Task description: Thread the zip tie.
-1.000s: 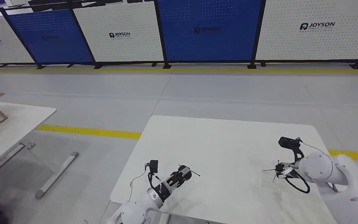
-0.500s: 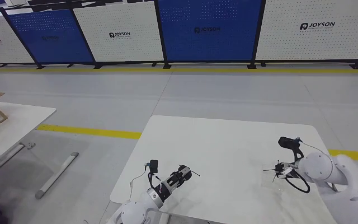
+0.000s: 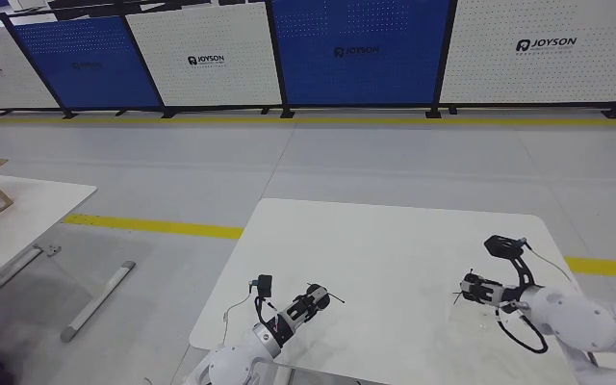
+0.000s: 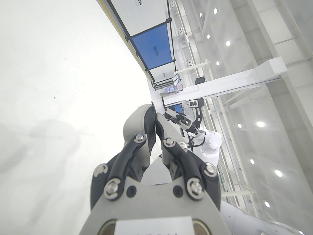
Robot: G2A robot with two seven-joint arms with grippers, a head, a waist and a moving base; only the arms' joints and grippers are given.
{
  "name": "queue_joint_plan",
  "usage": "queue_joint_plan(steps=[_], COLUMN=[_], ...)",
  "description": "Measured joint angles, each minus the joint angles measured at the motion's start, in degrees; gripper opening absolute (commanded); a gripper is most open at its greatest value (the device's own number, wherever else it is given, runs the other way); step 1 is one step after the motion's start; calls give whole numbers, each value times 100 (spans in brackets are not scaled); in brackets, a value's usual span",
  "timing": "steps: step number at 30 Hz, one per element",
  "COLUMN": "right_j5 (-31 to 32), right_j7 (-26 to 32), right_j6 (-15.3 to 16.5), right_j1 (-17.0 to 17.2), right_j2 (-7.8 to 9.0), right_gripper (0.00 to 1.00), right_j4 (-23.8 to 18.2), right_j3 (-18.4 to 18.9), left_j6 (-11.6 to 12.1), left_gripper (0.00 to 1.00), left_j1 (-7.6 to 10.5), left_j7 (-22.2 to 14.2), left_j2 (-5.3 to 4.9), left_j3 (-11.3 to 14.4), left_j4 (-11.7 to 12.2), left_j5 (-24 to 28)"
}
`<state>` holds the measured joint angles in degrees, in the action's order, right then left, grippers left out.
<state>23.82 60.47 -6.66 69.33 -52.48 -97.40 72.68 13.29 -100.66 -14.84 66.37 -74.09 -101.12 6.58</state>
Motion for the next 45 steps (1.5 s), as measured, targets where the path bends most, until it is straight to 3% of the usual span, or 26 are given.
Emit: queue_joint_plan(steps=[20,24,28,32,35,45], right_j5=[8,-260,-888,-981,-870,-850], right_j7=[-73,-611,-1242,-1795,-1905,-1903], right_j6=[2,353,1140,1585,1624,1600], right_j1=[14,304,920,1572,1802,1792], right_j2=[-3,3,48,77,77,76], right_gripper=[0,0,0,0,0,0], right_j4=[5,-43,-329,-782,-989,-985], right_j3=[-2,207,774,1191,1212,1199], left_j6=[0,0,0,0,0,0], left_gripper=[0,0,0,0,0,0], left_j1=[0,0,0,0,0,0], left_j7=[0,0,0,0,0,0], left_j2=[0,0,0,0,0,0], left_j3=[0,0,0,0,0,0], left_j4=[0,0,0,0,0,0], left_j5=[0,0,0,0,0,0])
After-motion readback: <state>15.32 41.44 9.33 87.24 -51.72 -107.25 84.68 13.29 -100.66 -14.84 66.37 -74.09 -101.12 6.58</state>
